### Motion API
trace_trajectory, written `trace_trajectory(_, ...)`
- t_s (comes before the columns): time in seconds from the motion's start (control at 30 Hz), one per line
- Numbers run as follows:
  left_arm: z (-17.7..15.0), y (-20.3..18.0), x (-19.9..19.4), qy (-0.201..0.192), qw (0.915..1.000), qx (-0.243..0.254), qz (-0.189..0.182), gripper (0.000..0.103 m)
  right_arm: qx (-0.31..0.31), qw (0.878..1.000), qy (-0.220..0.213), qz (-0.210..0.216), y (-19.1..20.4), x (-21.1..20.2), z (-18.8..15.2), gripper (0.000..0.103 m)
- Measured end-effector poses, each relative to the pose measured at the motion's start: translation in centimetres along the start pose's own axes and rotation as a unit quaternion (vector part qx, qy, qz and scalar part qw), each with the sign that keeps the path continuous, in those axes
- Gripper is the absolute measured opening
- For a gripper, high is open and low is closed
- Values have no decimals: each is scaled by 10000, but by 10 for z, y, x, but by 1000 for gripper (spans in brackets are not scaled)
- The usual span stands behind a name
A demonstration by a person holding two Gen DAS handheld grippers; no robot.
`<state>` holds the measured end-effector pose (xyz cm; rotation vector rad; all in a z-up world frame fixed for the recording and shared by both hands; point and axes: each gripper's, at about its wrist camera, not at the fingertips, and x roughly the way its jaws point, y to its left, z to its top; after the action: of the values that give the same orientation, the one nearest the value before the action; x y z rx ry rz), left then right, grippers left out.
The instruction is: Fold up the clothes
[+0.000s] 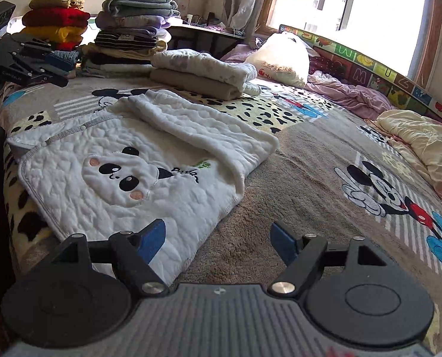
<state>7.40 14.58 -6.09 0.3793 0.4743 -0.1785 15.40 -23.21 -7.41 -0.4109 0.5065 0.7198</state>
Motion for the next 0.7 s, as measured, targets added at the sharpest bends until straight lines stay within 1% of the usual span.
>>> trace_trajectory(0.07, -15, -8, -10, 118, 9992, 392, -34, 45, 27, 9999, -78, -146, 0, -16, -9, 78)
trace_trajectory(0.13, -29, -22, -19, 202, 9960, 873, -60, 45, -66, 9997, -72, -206, 3, -25, -14, 78)
trace_trajectory(0.17, -37, -31, -23, 259, 9924, 1203, -97, 45, -204, 9996, -28, -197, 8, -27, -14, 78)
trace_trajectory(0.2, -44, -41, -26, 290, 9870, 1576, -106, 45, -383, 9991, 27, -164, 13, -29, -15, 78)
trace_trajectory(0.23, -52, -51, -29, 330, 9800, 1962, -88, 45, -561, 9983, 82, -130, 19, -31, -15, 78)
trace_trajectory(0.3, -66, -68, -33, 415, 9637, 2630, -191, 45, -1083, 9937, 280, -68, 34, -33, -16, 78)
trace_trajectory(0.37, -77, -82, -36, 344, 9510, 3061, -266, 45, -1753, 9832, 502, -55, 52, -32, -22, 78)
trace_trajectory(0.43, -86, -94, -35, 217, 9382, 3444, -244, 45, -2310, 9706, 671, -17, 71, -29, -32, 78)
trace_trajectory(0.47, -90, -100, -32, 129, 9305, 3656, -166, 45, -2595, 9634, 661, -78, 80, -28, -38, 77)
trace_trajectory(0.53, -96, -112, -27, -47, 9141, 4055, -11, 45, -3040, 9510, 440, -347, 97, -29, -48, 76)
trace_trajectory(0.57, -95, -114, -24, -147, 9144, 4045, 54, 45, -3141, 9475, 366, -463, 102, -28, -49, 75)
trace_trajectory(0.6, -93, -115, -21, -223, 9181, 3956, 80, 43, -3220, 9446, 279, -573, 107, -28, -50, 73)
trace_trajectory(0.63, -90, -117, -18, -302, 9201, 3903, 120, 35, -3276, 9425, 211, -632, 111, -26, -51, 66)
trace_trajectory(0.67, -88, -119, -15, -384, 9215, 3862, 169, 33, -3317, 9409, 160, -661, 114, -24, -51, 62)
trace_trajectory(0.7, -87, -123, -13, -484, 9175, 3936, 309, 31, -3360, 9392, 120, -698, 118, -21, -51, 56)
